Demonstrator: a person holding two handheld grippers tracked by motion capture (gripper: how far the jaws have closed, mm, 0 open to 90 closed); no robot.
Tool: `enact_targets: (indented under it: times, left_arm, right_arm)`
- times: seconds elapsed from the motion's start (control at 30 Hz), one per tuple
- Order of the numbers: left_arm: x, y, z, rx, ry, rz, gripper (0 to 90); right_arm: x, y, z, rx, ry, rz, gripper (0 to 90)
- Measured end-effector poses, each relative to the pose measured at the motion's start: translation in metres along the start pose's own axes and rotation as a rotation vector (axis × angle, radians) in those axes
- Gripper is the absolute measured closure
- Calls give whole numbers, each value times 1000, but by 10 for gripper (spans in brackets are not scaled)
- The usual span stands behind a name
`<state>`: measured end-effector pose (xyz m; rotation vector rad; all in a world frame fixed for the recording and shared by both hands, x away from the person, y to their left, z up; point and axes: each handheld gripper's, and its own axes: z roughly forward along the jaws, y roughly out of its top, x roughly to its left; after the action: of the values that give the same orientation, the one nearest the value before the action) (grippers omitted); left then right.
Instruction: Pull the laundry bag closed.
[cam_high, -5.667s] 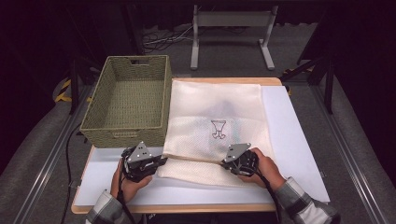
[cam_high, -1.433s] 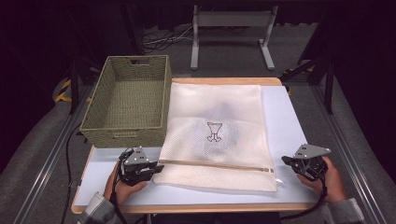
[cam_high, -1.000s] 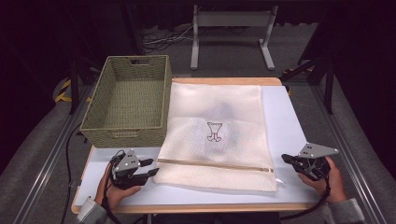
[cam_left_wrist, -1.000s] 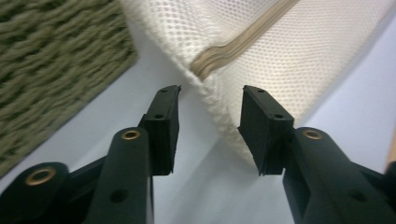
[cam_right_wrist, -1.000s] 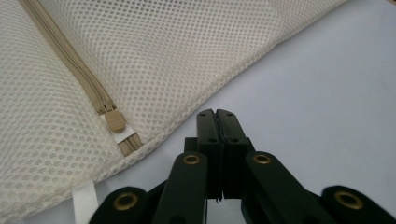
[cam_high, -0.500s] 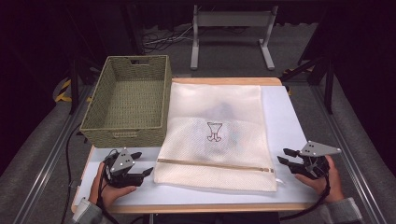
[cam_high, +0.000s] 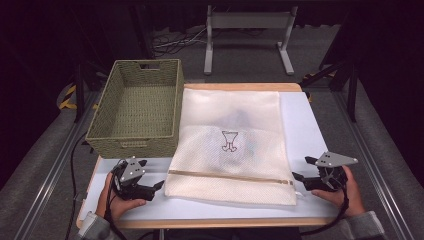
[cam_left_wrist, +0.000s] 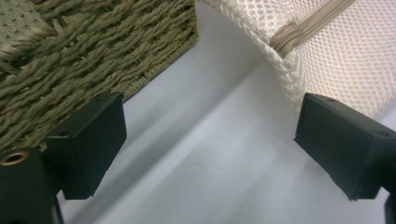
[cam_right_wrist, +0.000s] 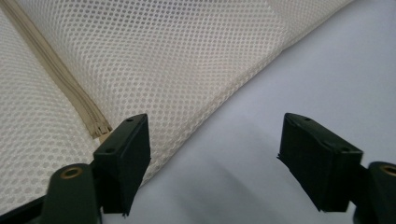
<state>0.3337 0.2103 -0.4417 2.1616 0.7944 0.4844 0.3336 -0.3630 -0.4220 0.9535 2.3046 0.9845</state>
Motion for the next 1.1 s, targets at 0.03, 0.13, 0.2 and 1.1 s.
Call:
enact_targets:
  times: [0.03, 0.13, 0.2, 1.1]
  left_arm:
    - [0, 0, 1, 6, 4, 5, 83]
    - [-1, -1, 2, 15, -12, 8, 63]
    - [-2, 0, 2, 17, -11, 16, 53]
    - [-4, -2, 5, 41, -3, 19, 49]
  right_arm:
    - [1, 0, 1, 7, 5, -4, 203]
    - [2, 0, 4, 26, 20, -9, 184]
    - [5, -1, 7, 44, 34, -25, 179]
    - [11, -1, 12, 55, 33, -47, 168]
